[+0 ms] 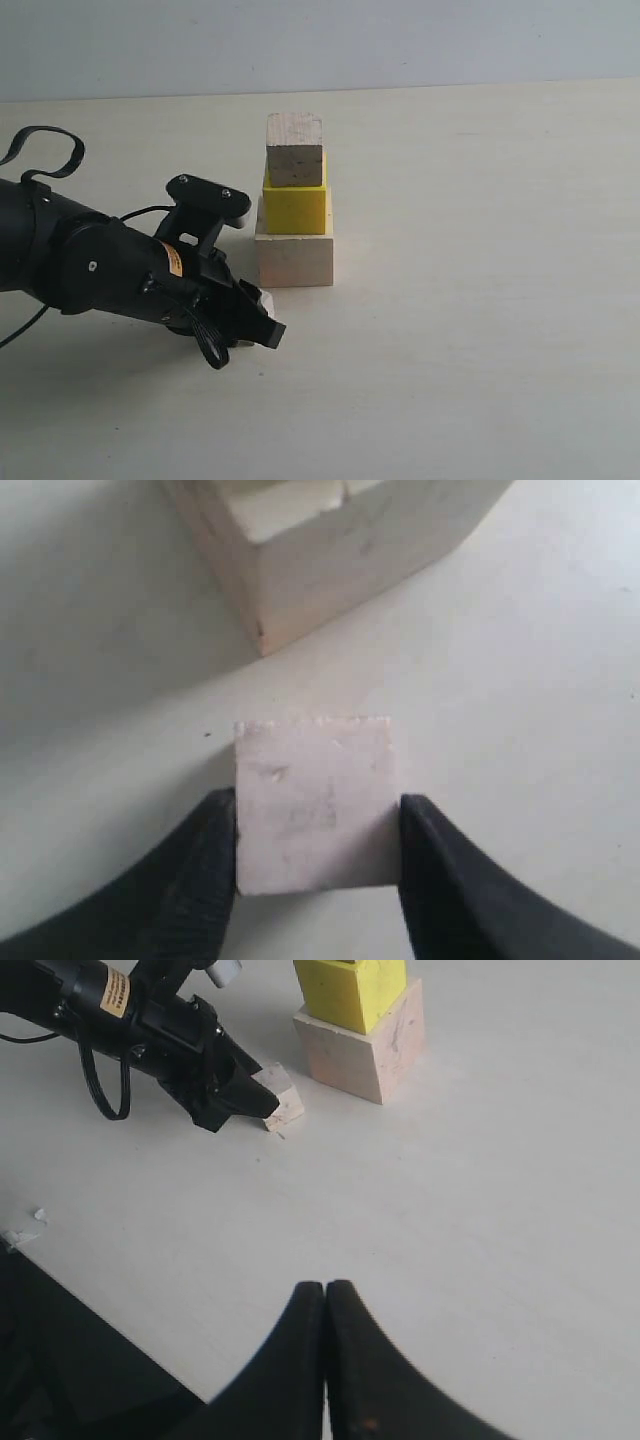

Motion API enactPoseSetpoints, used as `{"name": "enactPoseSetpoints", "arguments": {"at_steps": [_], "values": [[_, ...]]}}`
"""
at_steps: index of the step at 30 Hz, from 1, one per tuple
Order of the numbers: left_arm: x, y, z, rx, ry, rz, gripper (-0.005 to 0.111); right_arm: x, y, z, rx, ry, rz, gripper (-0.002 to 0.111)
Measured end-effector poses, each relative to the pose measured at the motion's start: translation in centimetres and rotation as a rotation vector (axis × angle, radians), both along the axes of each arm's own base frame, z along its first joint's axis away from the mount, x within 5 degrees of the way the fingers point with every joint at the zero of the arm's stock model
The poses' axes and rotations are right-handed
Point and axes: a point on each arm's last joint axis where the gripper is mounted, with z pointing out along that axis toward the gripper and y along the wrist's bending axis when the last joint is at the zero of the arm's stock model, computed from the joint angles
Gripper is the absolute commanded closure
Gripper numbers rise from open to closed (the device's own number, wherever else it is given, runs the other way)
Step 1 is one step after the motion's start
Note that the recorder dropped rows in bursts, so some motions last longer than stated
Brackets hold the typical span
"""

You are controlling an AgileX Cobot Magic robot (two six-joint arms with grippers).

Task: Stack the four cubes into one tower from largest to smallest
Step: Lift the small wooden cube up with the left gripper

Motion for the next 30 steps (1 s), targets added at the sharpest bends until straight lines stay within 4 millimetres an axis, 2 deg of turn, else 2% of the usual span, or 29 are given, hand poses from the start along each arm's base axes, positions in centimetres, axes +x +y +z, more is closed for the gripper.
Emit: {"name": "enactPoseSetpoints", "arguments": {"at_steps": [11, 17, 19, 20, 22, 24, 27, 28, 30], "values": [[-0.3, 0.1, 0.1, 0.038, 0.035, -0.03, 0.107, 0.0, 0.0, 0.0, 0.0, 0.0, 0.0, 0.108], [-1.7, 1.1, 1.2, 0.13, 0.165, -0.067, 0.107, 0.0, 0.0, 0.0, 0.0, 0.0, 0.0, 0.108], [-2.7, 1.8, 2.1, 0.155, 0.207, -0.078, 0.107, 0.0, 0.0, 0.0, 0.0, 0.0, 0.0, 0.108], [-3.1, 2.1, 3.2, 0.146, 0.201, -0.082, 0.107, 0.0, 0.0, 0.0, 0.0, 0.0, 0.0, 0.108], [-3.4, 2.3, 4.9, 0.113, 0.164, -0.083, 0.107, 0.0, 0.0, 0.0, 0.0, 0.0, 0.0, 0.108], [-4.2, 3.1, 8.1, 0.041, 0.097, -0.067, 0.107, 0.0, 0.0, 0.0, 0.0, 0.0, 0.0, 0.108], [-5.0, 3.8, 10.5, -0.022, 0.034, -0.059, 0.107, 0.0, 0.0, 0.0, 0.0, 0.0, 0.0, 0.108], [-5.5, 4.2, 11.9, -0.061, -0.007, -0.054, 0.107, 0.0, 0.0, 0.0, 0.0, 0.0, 0.0, 0.108], [-6.0, 4.7, 13.1, -0.093, -0.045, -0.056, 0.107, 0.0, 0.0, 0.0, 0.0, 0.0, 0.0, 0.108]]}}
